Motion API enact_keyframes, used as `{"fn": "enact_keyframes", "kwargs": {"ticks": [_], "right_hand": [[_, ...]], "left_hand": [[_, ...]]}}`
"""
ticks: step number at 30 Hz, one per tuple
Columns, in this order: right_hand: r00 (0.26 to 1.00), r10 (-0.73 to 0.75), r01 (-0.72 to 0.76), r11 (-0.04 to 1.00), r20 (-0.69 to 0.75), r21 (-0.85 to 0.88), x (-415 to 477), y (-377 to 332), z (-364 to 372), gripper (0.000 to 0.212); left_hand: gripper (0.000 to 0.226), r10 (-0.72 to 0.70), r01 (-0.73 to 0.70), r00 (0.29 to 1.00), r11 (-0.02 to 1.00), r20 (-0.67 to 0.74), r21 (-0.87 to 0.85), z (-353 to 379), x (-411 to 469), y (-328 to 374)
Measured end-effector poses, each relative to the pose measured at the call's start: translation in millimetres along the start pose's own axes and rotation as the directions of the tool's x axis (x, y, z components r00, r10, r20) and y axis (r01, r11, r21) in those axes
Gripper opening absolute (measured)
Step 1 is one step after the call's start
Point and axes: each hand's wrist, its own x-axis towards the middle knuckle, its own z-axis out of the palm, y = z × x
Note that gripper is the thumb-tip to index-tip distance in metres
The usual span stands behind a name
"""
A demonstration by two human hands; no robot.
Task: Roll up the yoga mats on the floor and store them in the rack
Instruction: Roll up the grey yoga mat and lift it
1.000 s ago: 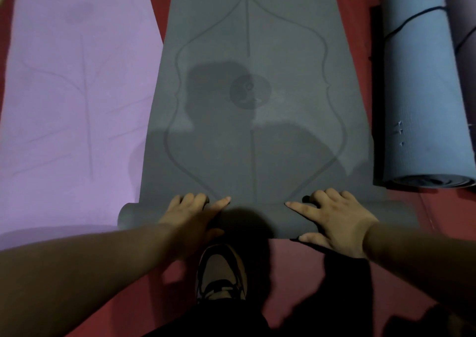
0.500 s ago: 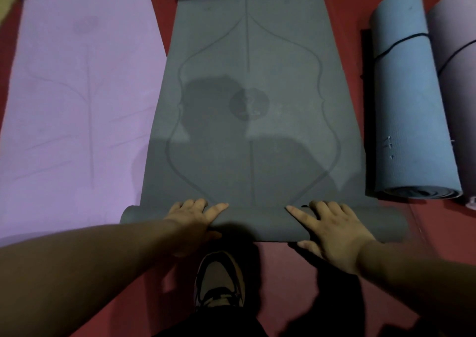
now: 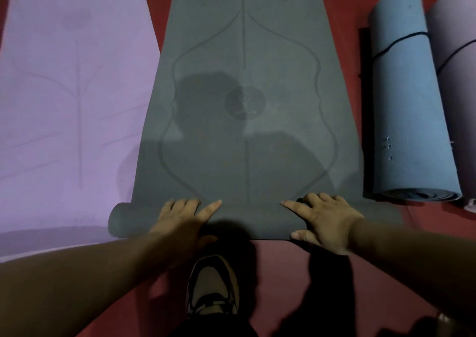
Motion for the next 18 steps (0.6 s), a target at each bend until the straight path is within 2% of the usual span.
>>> {"fn": "enact_keyframes", "kwargs": {"ticks": [6,11,15,18], "right_hand": [[1.0,-0.01,0.01,1.0,-0.026,0.023,1,3,-2,0.082],[0.945,0.061,-0.084,0.995,-0.32,-0.057,-11,-13,21,0.078],[0.947,0.072,-0.095,0.994,-0.312,-0.06,-5,-10,25,0.076],[0.98,0.038,-0.046,0.998,-0.198,-0.041,-2,-4,11,0.078]], "left_hand": [[0.082,0.001,0.003,0.996,0.999,0.09,-0.044,-12,14,-6],[0.079,0.001,0.02,0.974,0.996,0.227,-0.086,-26,26,-11],[0.081,-0.006,0.022,0.978,0.997,0.208,-0.076,-26,24,-9],[0.089,-0.015,0.016,0.997,1.0,0.082,-0.012,-21,14,-5]]}}
